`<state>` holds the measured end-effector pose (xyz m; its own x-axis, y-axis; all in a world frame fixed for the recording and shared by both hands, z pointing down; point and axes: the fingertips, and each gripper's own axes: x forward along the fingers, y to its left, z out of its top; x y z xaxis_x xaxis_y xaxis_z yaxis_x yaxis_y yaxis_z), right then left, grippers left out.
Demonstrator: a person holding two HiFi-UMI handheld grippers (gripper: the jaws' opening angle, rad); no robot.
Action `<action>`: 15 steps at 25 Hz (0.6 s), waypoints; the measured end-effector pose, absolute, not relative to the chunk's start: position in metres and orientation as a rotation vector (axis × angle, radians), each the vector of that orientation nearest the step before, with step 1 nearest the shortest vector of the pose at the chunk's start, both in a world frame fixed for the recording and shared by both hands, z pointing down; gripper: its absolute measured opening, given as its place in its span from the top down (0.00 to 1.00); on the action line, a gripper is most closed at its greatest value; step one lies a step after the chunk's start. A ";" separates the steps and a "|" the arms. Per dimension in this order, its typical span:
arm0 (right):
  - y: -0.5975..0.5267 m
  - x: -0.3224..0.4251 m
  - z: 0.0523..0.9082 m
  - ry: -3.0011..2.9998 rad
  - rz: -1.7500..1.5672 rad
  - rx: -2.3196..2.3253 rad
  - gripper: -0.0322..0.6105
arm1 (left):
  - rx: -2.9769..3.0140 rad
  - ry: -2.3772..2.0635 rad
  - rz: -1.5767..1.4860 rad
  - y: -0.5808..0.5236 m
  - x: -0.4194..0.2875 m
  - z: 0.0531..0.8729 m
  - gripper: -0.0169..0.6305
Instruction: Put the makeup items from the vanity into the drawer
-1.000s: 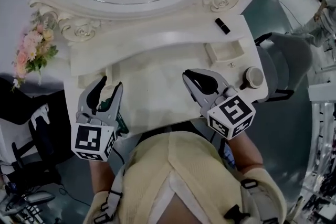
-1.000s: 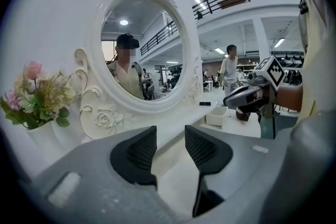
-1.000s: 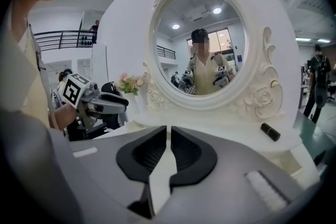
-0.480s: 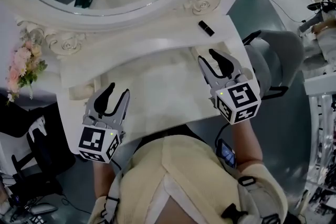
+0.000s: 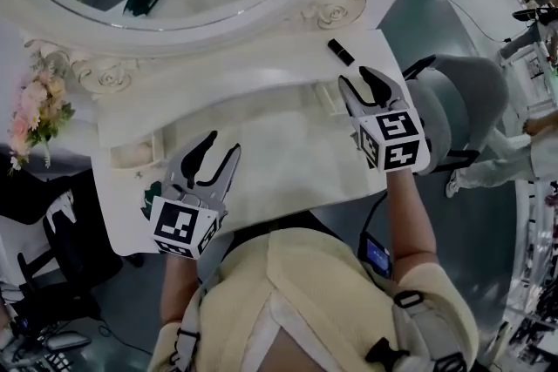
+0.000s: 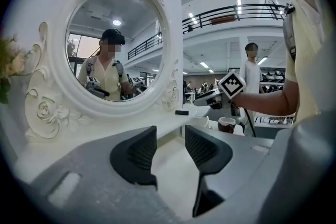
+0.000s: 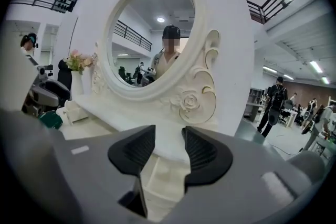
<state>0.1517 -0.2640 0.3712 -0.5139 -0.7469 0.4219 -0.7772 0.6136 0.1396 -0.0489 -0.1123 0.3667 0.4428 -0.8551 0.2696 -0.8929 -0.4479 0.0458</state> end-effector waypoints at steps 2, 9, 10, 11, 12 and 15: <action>-0.277 0.155 0.380 -2.382 0.106 1.224 0.69 | 2.525 -1.543 0.308 -0.116 -0.042 0.371 0.70; -0.317 0.167 0.415 -2.304 0.182 1.249 0.69 | 2.507 -1.561 0.263 -0.127 -0.027 0.378 0.70; -0.322 0.168 0.420 -2.292 0.197 1.247 0.69 | 2.502 -1.570 0.264 -0.129 -0.027 0.378 0.70; -0.326 0.168 0.425 -2.280 0.210 1.246 0.69 | 2.498 -1.582 0.263 -0.130 -0.027 0.378 0.70; -0.330 0.169 0.430 -2.267 0.223 1.247 0.69 | 2.493 -1.598 0.256 -0.131 -0.027 0.378 0.70; -0.339 0.172 0.442 -2.240 0.270 1.261 0.68 | 2.479 -1.635 0.228 -0.134 -0.025 0.378 0.70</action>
<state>0.1722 -0.3386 0.4420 -0.4090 -0.7267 0.5519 -0.8370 0.5397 0.0903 -0.0252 -0.1340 0.3779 0.3898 -0.8952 0.2159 -0.9202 -0.3880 0.0523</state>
